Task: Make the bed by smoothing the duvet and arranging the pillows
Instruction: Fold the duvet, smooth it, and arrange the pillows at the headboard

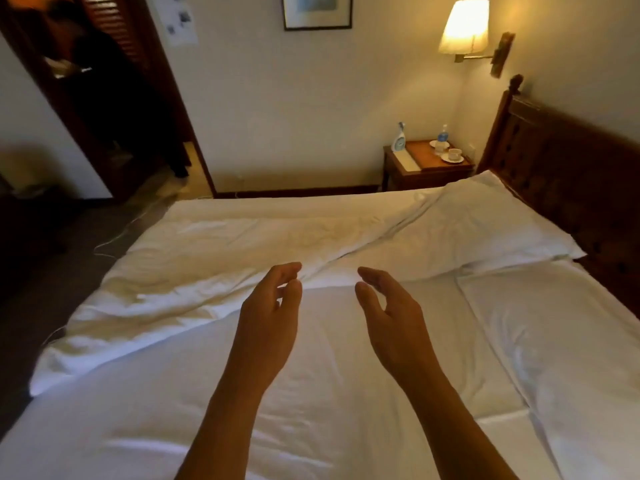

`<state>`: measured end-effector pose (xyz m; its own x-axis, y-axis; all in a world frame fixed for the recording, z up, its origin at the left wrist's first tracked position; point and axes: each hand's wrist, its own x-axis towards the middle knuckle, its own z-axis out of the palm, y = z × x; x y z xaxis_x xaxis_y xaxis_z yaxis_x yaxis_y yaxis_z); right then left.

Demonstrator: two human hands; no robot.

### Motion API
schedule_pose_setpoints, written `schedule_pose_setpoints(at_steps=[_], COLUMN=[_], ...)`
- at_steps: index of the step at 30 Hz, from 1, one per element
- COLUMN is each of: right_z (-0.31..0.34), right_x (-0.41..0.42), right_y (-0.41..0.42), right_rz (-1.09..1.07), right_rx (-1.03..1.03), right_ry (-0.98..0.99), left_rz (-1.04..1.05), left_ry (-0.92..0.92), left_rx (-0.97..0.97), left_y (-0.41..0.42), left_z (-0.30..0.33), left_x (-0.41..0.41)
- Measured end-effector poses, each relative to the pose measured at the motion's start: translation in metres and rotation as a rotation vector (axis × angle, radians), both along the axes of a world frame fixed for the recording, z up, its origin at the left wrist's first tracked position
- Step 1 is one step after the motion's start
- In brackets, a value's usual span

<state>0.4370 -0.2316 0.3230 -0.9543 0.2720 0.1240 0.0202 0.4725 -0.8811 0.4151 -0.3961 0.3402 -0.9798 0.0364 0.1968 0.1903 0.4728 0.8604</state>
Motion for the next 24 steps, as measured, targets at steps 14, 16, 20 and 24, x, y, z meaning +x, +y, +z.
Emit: schedule_pose_setpoints(at_steps=[14, 16, 20, 24], right_z=[0.007, 0.003, -0.005, -0.005], right_x=[0.035, 0.03, 0.019, 0.002], right_y=[-0.313, -0.35, -0.431, -0.509], right_rz=[0.58, 0.634, 0.743, 0.846], right_rx=[-0.05, -0.057, -0.093, -0.11], right_ry=[-0.028, -0.035, -0.032, -0.045], left_rz=[0.568, 0.63, 0.753, 0.821], left_ry=[-0.008, -0.017, -0.013, -0.047], left_rx=[0.019, -0.003, -0.016, -0.033], left_y=[-0.3, -0.335, -0.406, -0.472], left_z=[0.003, -0.001, -0.007, -0.004], left_x=[0.115, 0.122, 0.125, 0.124])
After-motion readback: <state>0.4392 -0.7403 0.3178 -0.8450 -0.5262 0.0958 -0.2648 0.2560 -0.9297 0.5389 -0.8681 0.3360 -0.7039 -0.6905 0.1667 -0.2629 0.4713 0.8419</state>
